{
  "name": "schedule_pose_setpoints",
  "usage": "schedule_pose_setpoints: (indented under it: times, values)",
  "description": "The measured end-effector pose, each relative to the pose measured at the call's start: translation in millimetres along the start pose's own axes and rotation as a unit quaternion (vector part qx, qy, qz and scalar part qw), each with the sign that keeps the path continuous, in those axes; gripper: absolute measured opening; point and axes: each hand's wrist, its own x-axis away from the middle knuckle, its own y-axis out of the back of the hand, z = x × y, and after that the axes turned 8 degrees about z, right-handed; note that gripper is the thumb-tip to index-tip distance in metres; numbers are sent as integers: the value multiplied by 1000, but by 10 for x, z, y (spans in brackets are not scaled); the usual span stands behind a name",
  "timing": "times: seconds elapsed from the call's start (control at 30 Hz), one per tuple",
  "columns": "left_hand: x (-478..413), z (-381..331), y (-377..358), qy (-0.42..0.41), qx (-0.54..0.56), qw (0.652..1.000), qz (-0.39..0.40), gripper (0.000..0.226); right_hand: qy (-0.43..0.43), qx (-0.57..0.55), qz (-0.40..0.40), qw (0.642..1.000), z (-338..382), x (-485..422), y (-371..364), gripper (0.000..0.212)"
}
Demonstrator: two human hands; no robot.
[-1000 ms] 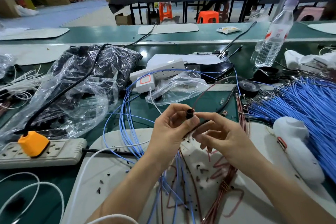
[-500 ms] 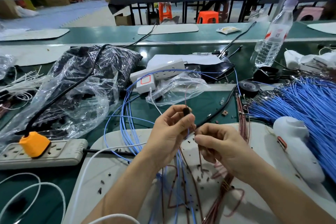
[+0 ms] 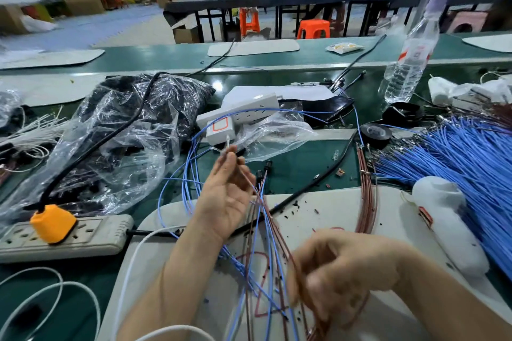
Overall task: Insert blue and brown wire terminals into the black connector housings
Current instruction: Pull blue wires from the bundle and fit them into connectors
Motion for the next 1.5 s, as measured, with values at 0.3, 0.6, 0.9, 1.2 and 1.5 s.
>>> schedule_pose_setpoints:
  times: [0.3, 0.6, 0.9, 1.2, 1.5]
  values:
    - [98, 218, -138, -20, -93, 995, 20, 31, -1, 15, -132, 991, -36, 10, 45, 17]
    - [325, 457, -161, -263, -575, 753, 179, 21, 199, 100, -432, 874, -46, -117, 60, 6]
    - [399, 528, -179, -307, -596, 718, 190, 24, 266, 194, -521, 787, -163, -173, 91, 25]
    - [379, 531, -161, -289, -580, 732, 212, 21, 251, 292, -546, 744, -197, -172, 129, 26]
    - [374, 528, -149, -281, -572, 741, 212, 20, 255, 384, -565, 684, -195, -166, 129, 27]
